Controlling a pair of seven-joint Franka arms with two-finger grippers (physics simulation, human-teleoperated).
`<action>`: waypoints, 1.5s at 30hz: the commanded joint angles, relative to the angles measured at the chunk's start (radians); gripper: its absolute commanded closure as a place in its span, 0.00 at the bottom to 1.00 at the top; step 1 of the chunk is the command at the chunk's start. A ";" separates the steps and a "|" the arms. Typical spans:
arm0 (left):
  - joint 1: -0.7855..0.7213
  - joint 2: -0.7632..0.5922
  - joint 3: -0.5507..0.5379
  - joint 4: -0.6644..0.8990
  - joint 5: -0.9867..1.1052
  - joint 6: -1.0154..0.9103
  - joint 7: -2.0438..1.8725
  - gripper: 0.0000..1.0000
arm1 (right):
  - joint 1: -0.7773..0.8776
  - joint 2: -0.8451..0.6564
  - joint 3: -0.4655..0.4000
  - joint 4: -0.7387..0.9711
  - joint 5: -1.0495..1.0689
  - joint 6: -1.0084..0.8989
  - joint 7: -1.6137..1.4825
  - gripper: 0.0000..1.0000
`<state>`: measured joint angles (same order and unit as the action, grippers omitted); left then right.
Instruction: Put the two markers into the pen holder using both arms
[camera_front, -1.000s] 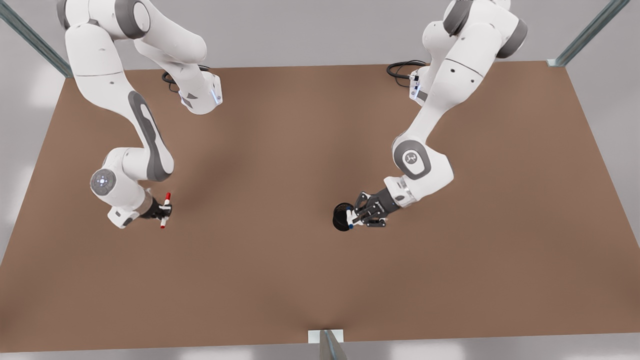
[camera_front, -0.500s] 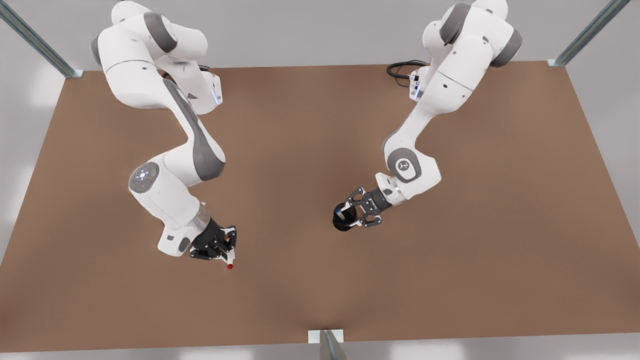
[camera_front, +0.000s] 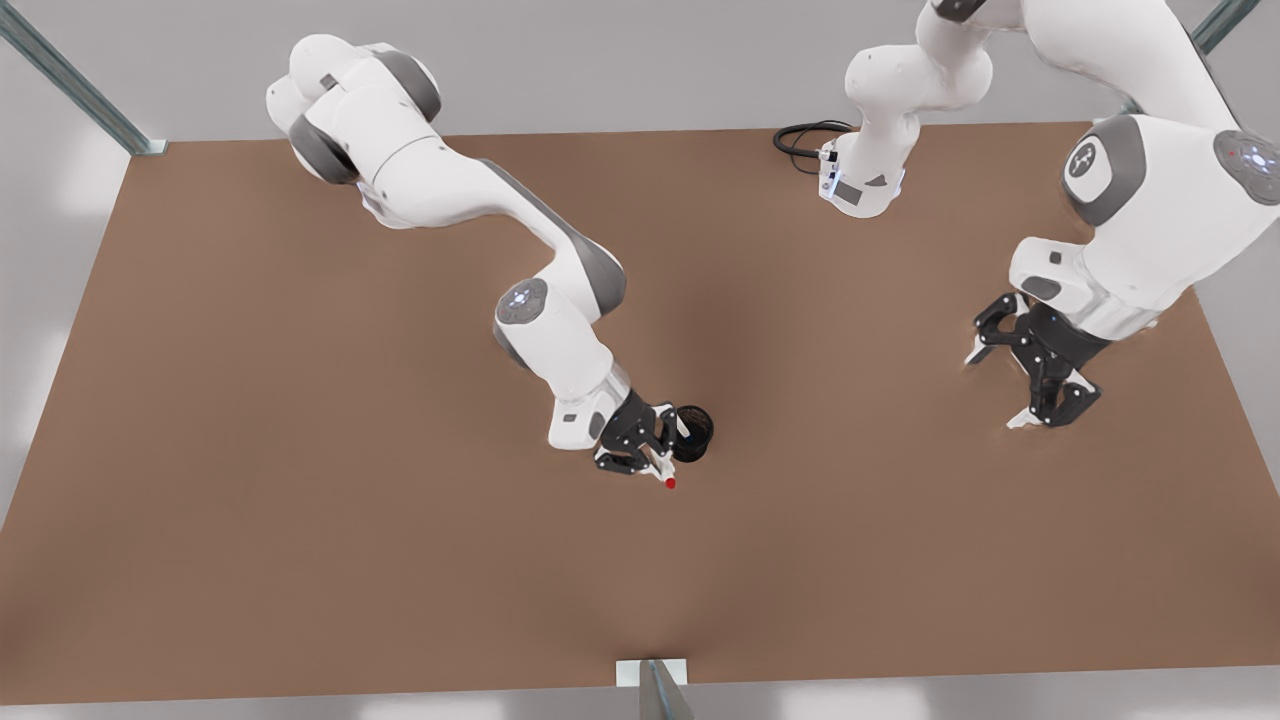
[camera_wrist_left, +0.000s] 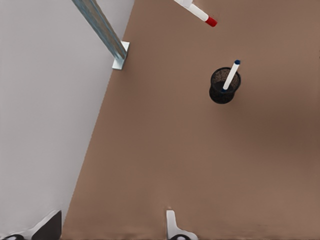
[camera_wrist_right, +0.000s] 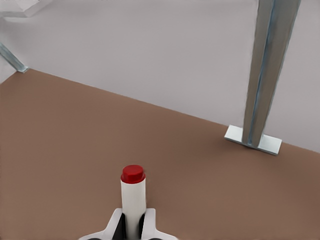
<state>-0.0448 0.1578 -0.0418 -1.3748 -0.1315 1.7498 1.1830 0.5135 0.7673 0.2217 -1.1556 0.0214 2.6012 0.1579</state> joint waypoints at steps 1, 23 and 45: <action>0.003 -0.012 0.034 -0.023 0.053 -0.242 -1.134 0.00 | 0.034 0.017 -0.007 0.004 -0.006 0.112 0.365 0.75; 0.002 0.092 0.037 -0.024 0.050 -0.121 -1.137 0.00 | 0.083 -0.019 -0.008 -0.355 -0.009 0.602 0.390 0.76; 0.005 0.092 0.037 -0.026 0.049 -0.119 -1.140 0.00 | 0.045 -0.037 -0.008 -0.432 -0.207 0.597 0.253 0.78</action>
<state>-0.0391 0.2512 -0.0049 -1.4007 -0.0834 1.6354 0.1398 0.5606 0.7297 0.2140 -1.5892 -0.1249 3.2048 0.4545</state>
